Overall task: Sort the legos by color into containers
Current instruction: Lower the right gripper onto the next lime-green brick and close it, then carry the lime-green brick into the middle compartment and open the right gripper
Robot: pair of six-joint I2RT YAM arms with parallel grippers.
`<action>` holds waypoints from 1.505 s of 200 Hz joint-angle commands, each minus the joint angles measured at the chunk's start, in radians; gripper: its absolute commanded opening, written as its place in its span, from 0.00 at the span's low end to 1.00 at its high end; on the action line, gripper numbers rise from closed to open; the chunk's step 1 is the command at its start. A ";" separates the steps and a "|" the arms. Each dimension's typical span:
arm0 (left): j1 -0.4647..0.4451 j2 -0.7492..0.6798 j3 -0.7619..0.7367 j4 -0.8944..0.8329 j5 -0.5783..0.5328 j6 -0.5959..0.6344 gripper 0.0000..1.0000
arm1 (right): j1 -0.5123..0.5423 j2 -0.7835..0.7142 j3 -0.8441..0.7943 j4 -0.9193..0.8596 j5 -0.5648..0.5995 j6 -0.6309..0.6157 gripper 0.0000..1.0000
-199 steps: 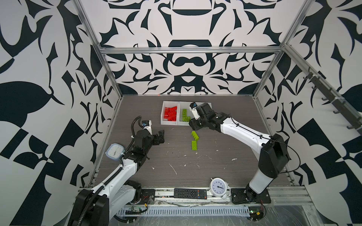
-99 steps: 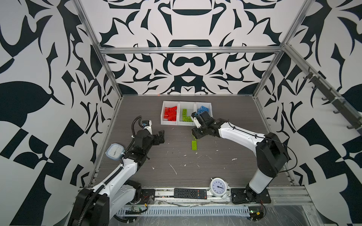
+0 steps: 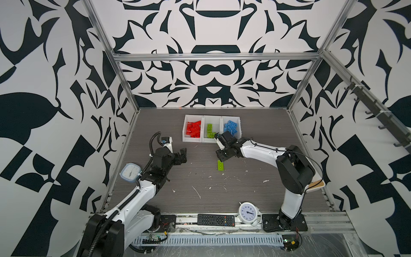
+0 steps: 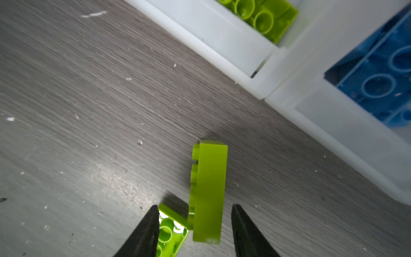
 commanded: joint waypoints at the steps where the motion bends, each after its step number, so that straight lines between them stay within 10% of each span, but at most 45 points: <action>1: 0.005 -0.005 -0.010 -0.006 -0.005 0.005 1.00 | 0.004 0.010 0.030 -0.003 0.036 -0.013 0.53; 204: 0.004 -0.028 -0.011 -0.013 -0.004 0.005 1.00 | 0.003 -0.153 -0.044 0.112 0.056 0.036 0.22; 301: 0.004 -0.041 -0.011 -0.018 0.007 0.000 1.00 | -0.049 0.001 0.275 0.073 -0.012 0.051 0.19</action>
